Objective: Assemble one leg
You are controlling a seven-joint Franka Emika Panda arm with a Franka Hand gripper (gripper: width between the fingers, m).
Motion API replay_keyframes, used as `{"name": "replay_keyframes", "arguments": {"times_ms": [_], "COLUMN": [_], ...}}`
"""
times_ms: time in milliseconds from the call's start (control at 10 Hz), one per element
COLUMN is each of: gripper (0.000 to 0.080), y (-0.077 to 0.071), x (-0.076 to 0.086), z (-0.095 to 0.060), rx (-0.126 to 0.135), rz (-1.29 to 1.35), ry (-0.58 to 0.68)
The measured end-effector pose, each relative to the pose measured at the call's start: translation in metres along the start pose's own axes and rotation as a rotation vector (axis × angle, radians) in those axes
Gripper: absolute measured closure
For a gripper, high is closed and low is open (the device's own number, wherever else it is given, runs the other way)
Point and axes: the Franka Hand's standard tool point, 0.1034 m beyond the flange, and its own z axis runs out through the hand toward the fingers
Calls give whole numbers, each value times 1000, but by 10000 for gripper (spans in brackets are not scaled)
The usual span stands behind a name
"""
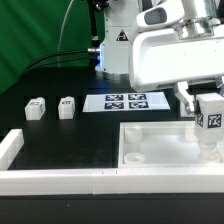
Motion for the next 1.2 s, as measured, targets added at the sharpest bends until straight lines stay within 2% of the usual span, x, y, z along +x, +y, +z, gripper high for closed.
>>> {"name": "replay_keyframes", "arguments": {"times_ms": [600, 1000, 1200], "gripper": [506, 506, 506], "y": [-5, -6, -6], "x": [-9, -21, -21], "z": [3, 11, 12], "rx": [6, 8, 7], "rz": [-4, -2, -1], "ry": [-15, -28, -22]}}
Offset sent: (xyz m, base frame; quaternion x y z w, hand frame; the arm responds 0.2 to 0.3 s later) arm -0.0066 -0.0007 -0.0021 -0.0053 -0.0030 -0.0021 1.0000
